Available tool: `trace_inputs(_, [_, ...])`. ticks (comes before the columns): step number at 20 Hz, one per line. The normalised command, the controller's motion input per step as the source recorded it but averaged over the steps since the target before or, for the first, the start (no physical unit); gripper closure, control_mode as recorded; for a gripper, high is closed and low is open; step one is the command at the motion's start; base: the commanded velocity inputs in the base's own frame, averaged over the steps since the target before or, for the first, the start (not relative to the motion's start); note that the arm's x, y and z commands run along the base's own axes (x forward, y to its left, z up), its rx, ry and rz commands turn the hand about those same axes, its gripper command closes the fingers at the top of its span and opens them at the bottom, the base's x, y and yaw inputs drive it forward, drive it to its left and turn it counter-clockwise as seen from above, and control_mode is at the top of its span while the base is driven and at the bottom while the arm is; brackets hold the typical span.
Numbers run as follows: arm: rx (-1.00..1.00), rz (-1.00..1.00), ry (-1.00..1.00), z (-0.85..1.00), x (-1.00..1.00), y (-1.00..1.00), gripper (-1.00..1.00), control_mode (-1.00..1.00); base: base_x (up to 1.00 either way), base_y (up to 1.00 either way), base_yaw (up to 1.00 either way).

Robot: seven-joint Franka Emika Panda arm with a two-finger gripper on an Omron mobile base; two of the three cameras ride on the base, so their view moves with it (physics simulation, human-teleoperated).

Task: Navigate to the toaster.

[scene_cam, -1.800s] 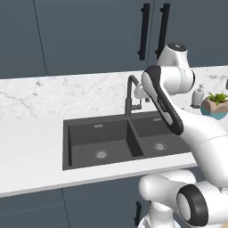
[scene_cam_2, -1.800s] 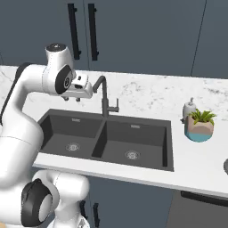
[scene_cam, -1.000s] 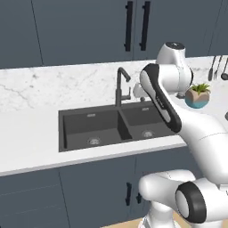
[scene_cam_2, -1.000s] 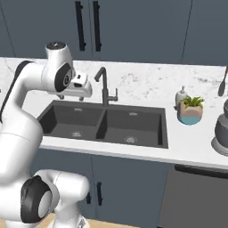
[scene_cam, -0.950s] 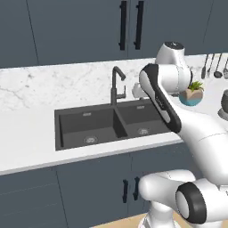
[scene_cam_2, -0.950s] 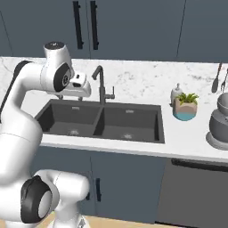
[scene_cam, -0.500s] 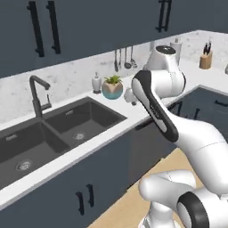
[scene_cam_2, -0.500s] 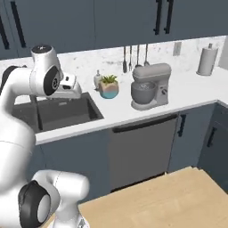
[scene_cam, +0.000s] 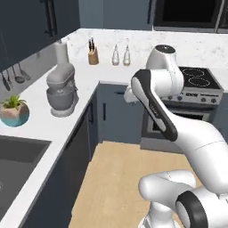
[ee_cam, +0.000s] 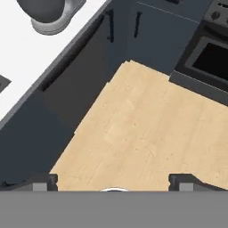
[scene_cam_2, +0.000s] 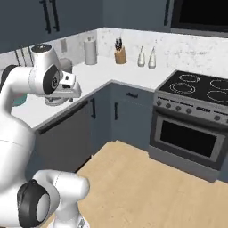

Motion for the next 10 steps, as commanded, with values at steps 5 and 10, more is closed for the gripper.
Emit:
trace_inputs(5, [0.0, 0.0, 0.0, 0.0, 0.0, 0.0, -1.0, 1.0, 0.0, 0.13, -0.94])
trace_inputs(10, [0.0, 0.0, 0.0, 0.0, 0.0, 0.0, -1.0, 1.0, 0.0, 0.03, -0.93])
